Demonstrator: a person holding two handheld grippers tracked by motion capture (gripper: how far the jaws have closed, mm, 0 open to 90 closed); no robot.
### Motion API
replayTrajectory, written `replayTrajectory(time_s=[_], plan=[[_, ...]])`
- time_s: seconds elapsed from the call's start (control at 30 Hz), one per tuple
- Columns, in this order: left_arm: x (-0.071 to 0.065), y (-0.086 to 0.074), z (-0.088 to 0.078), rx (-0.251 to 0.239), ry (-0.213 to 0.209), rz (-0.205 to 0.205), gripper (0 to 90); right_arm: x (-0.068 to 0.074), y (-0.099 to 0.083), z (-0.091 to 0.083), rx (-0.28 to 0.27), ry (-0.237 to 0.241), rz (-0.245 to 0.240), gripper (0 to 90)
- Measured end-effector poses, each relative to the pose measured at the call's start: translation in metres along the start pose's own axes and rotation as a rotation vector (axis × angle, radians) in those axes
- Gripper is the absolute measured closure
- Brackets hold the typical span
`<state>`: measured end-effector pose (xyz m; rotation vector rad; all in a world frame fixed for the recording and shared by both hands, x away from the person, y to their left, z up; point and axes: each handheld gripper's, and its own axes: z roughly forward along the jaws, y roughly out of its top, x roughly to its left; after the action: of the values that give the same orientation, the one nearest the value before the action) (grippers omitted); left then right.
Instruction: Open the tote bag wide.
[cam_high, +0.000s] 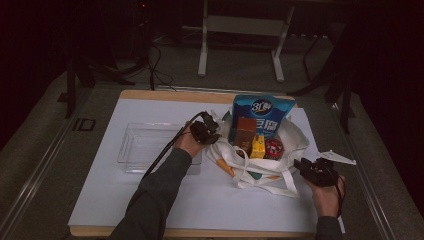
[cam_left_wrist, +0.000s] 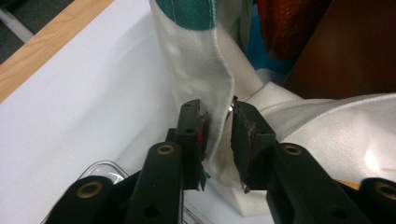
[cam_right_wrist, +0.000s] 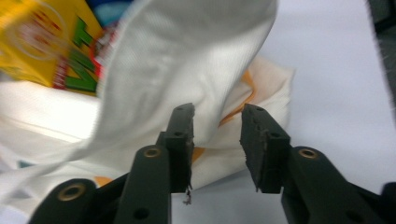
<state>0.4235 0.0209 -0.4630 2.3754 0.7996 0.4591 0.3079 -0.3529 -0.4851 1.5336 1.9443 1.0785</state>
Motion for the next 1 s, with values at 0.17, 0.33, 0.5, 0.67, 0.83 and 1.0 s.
replayTrajectory(time_s=[0.17,0.33,0.5,0.67,0.83,1.0], plan=[[-0.001,-0.001,-0.002,-0.012,-0.004,-0.006,69.3,0.008,0.008,-0.02,-0.07,0.018,-0.021,62.0],[-0.002,-0.002,-0.002,-0.018,0.0,-0.005,69.0,0.028,0.008,-0.024,-0.086,0.094,-0.056,64.7],[-0.004,-0.003,-0.005,-0.019,-0.003,0.008,68.5,0.043,0.0,-0.007,-0.021,0.114,-0.091,67.7],[-0.006,-0.003,-0.004,-0.024,-0.004,0.012,68.5,0.046,-0.009,0.012,0.02,0.111,-0.092,74.1],[-0.007,-0.003,-0.003,-0.023,-0.002,0.015,68.8,0.047,-0.014,0.028,0.057,0.088,-0.108,77.6],[-0.006,-0.003,-0.005,-0.03,-0.011,0.008,67.4,0.039,-0.025,0.047,0.059,0.118,-0.039,78.0]])
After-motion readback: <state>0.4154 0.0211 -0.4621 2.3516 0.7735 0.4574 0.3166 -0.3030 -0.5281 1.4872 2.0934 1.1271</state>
